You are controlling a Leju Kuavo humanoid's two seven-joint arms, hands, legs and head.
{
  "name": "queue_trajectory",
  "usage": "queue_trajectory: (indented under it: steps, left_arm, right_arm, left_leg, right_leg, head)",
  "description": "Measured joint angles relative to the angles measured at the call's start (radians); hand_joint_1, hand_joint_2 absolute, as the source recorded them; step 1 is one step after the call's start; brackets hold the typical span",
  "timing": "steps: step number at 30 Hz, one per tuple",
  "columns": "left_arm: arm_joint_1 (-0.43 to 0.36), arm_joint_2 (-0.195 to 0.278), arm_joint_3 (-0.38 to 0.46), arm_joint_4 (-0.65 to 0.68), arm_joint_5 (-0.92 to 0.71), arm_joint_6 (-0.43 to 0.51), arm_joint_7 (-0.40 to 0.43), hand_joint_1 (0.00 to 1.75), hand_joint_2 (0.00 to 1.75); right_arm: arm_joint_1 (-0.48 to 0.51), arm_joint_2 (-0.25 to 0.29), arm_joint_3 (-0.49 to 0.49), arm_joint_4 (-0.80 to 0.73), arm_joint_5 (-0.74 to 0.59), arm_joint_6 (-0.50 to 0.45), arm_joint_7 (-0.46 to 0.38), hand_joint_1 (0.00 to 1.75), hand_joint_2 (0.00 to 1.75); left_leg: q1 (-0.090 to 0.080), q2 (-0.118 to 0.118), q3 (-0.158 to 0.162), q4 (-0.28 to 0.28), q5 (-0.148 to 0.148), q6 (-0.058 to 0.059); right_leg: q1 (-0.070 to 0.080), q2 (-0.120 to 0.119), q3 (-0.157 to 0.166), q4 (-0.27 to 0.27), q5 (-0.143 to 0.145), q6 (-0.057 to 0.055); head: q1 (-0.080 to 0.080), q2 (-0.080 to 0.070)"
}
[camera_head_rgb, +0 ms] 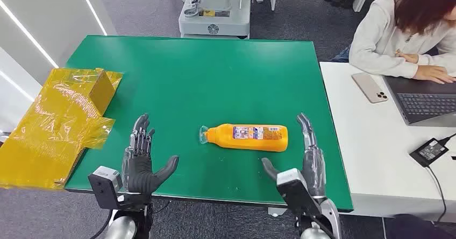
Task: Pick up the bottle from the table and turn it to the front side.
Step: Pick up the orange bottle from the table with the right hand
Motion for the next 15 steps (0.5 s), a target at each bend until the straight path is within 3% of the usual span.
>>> queue_trajectory:
  steps: [5, 15]
  left_arm:
    - [-0.043, 0.0, -0.004, 0.046, 0.025, -0.021, -0.002, 0.0, 1.75]
    - [-0.137, 0.008, -0.023, 0.162, 0.071, -0.05, -0.001, 0.0, 1.75]
  right_arm:
    - [-0.175, -0.03, 0.002, 0.15, 0.021, 0.077, 0.073, 0.0, 1.75]
    - [-0.552, -0.084, 0.135, 0.583, -0.034, 0.438, 0.168, 0.0, 1.75]
  left_leg:
    - [0.0, 0.0, 0.0, 0.0, 0.002, 0.002]
    - [0.0, -0.001, -0.001, 0.001, 0.004, 0.001]
  right_leg:
    - [0.0, 0.0, 0.0, 0.0, 0.002, 0.001]
    - [0.0, 0.0, 0.0, 0.0, 0.003, 0.001]
  head:
    - [0.0, 0.0]
    - [0.0, 0.0]
